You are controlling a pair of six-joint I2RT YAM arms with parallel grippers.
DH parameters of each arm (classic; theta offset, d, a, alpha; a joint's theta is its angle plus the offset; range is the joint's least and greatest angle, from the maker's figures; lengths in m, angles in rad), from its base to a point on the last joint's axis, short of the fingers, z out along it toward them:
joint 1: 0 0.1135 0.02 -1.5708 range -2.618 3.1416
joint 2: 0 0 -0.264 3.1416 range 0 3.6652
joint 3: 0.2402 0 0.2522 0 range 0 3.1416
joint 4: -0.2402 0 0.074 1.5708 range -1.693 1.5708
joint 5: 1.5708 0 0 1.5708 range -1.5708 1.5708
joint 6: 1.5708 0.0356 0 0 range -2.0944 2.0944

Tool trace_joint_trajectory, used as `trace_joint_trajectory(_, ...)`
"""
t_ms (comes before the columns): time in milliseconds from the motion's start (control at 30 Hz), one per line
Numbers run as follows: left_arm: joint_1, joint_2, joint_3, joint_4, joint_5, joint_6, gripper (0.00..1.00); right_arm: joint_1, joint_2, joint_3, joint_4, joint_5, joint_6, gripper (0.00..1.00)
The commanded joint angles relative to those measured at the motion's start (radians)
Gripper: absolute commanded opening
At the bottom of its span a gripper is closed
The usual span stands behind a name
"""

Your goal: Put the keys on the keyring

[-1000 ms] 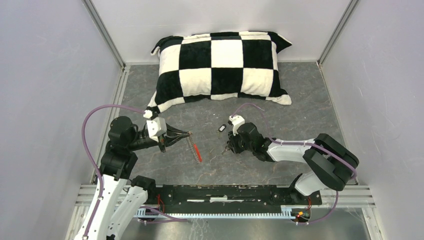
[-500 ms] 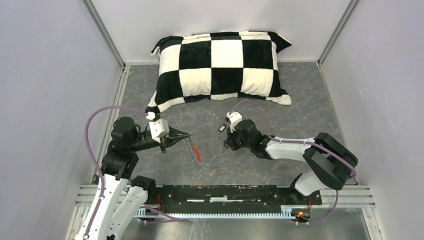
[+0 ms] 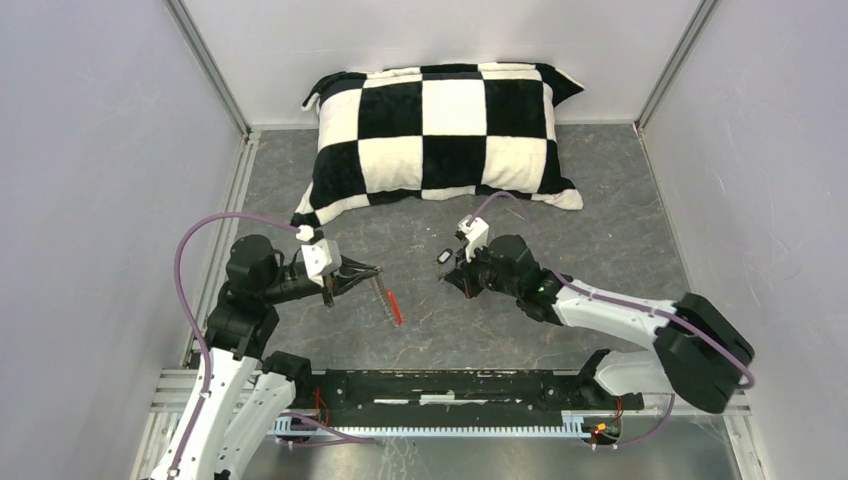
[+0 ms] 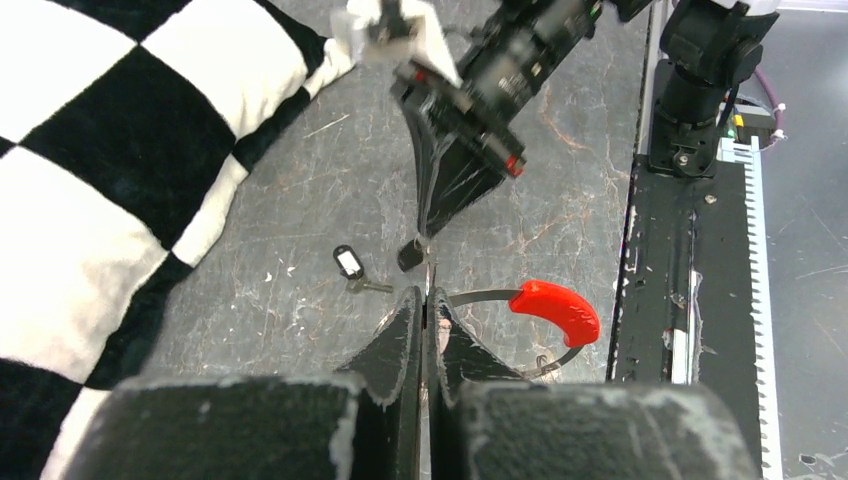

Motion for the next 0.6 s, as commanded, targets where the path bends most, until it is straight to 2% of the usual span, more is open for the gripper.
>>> trace_joint_trajectory(0, 0.002, 0.010, -0.022, 0.032, -0.039, 0.056, 0.02, 0.037, -0.142, 0.032, -0.066, -0.062, -0.080, 0.01)
trace_joint_trajectory(167, 0.002, 0.023, -0.057, 0.038, -0.080, 0.149, 0.02, 0.145, -0.207, 0.155, -0.276, -0.020, -0.135, 0.01)
trace_joint_trajectory(300, 0.002, 0.023, -0.070, 0.039, -0.058, 0.199, 0.02, 0.227, -0.216, 0.272, -0.411, 0.032, -0.140, 0.01)
trace_joint_trajectory(567, 0.002, -0.027, -0.094, 0.038, 0.015, 0.246, 0.02, 0.322, -0.159, 0.468, -0.474, 0.116, -0.121, 0.01)
